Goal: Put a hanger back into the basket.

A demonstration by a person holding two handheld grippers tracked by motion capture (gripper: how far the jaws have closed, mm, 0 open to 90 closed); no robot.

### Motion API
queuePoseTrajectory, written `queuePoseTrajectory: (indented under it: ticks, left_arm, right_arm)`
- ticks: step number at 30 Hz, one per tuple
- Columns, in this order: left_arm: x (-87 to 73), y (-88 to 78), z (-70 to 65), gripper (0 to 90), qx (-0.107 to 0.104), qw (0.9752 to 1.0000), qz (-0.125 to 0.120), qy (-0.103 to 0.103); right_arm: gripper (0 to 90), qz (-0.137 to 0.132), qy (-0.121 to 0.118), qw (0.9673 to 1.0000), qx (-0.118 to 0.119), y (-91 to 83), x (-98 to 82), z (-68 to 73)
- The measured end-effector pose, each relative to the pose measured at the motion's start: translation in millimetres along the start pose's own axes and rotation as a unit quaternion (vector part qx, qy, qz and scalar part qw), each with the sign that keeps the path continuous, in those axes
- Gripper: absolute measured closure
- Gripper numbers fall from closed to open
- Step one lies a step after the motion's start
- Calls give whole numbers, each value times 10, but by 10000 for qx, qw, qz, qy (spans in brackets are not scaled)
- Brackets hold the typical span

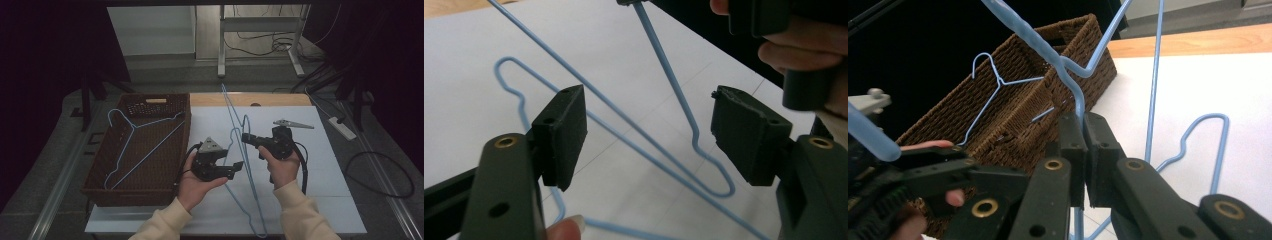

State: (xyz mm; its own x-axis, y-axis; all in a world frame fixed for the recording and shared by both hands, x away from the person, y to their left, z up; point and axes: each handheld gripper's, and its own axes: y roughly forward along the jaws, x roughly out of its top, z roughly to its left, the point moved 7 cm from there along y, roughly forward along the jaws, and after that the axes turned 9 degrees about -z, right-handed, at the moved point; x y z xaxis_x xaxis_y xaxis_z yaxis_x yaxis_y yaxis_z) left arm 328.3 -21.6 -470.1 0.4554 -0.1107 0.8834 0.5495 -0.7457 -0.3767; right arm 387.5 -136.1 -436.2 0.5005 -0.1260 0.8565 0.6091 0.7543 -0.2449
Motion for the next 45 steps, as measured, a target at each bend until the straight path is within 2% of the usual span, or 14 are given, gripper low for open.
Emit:
queuePoseTrajectory:
  ticks: [4, 9, 11, 13, 15, 18, 22, 25, 26, 27, 32, 36, 40, 45]
  left_arm:
    - [5, 144, -21, 352, -46, 10000, 59, -18]
    - [3, 313, 13, 460, -169, 9994, 70, -282]
    - [-11, 350, 26, 530, -255, 9989, 120, -375]
    - [-19, 363, 20, 647, -519, 9972, 160, -520]
    - [-11, 352, 8, 791, -609, 9966, 147, -537]
    - [-8, 338, 18, 806, -659, 9954, 198, -670]
    - [15, 284, 54, 850, -586, 9948, 231, -804]
    - [38, 231, 49, 864, -609, 9943, 247, -844]
    - [55, 202, 41, 864, -640, 9935, 245, -909]
    - [77, 165, 33, 864, -750, 9913, 227, -1053]
    - [110, 97, 27, 865, -796, 9907, 189, -1084]
    - [157, 11, -7, 865, -910, 9895, 149, -1114]
    - [204, -57, -34, 865, -957, 9893, 115, -1099]
    - [317, -197, -38, 867, -997, 9895, 65, -1042]
  right_arm:
    - [878, -59, 15, 10000, -21, 10, 0, 13]
    - [878, -80, 66, 9999, -12, 34, -4, 2]
    - [878, -82, 83, 9999, 0, 39, -5, 7]
    - [878, -68, 63, 10000, -11, 41, -9, 5]
    - [877, -75, 75, 9999, 9, 39, -17, -4]
    - [875, -80, 88, 9999, 39, 32, -21, -6]
    - [857, -172, 26, 9998, 122, -1, 6, 16]
    - [798, -223, -24, 9996, 184, -26, 29, 25]
    - [750, -252, -32, 9993, 264, -41, 42, 30]
    - [687, -308, -115, 9986, 403, -62, 56, 46]
    - [571, -393, -389, 9966, 606, -113, 61, 101]
    - [414, -512, -710, 9921, 897, -245, 70, 187]
    - [375, -589, -806, 9906, 931, -343, 97, 188]
    - [318, -677, -906, 9896, 892, -519, 128, 79]
